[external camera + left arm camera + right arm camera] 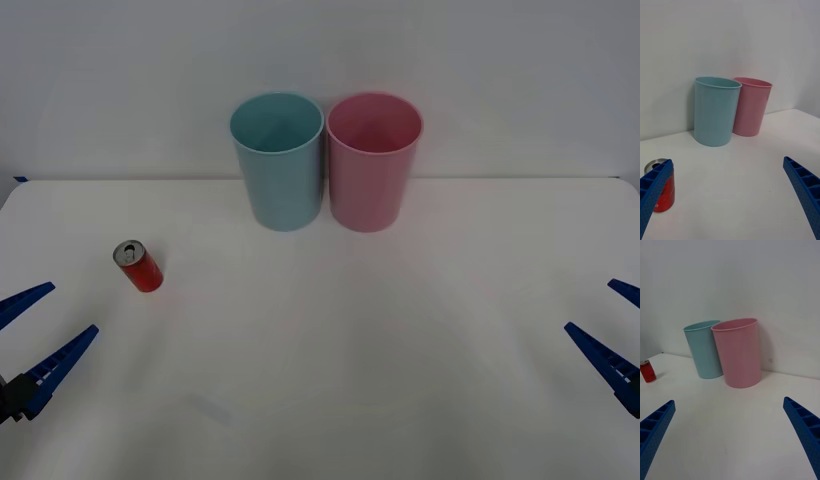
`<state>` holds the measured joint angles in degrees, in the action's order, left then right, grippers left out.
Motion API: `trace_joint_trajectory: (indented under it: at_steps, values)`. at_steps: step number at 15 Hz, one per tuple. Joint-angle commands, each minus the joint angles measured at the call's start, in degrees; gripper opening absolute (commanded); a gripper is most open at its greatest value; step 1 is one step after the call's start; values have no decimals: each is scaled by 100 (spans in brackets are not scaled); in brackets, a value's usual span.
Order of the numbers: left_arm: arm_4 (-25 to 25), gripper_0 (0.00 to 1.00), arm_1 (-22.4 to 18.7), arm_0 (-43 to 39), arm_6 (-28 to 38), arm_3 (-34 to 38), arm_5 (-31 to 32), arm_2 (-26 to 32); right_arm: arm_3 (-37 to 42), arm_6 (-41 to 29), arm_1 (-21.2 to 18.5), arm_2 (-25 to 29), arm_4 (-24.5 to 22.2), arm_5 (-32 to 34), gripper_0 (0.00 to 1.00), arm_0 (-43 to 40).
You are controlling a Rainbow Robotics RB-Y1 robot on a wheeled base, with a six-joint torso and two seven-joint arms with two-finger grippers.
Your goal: Grasp the object on the table and drop it into the matching bin: aluminum can to the light blue bin, PET bottle to the pink bin.
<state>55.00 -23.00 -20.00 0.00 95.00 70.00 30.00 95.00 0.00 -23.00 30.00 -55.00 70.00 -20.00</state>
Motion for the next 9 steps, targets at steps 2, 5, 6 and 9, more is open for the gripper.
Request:
trace_joint_trajectory:
  at_steps: [2, 5, 6, 9]
  values:
    - [-25, 100, 59, -4, 0, -78, -30, 41, 0, 0, 0, 0, 0, 0, 100, 0]
    - [-112, 100, -55, -30, 0, -69, -57, 32, 0, 0, 0, 0, 0, 0, 100, 0]
    - [-112, 100, -64, -48, 0, -78, -101, 41, 0, 0, 0, 0, 0, 0, 100, 0]
    - [-104, 100, -64, -57, -26, -175, -294, 6, 0, 0, 0, 0, 0, 0, 100, 0]
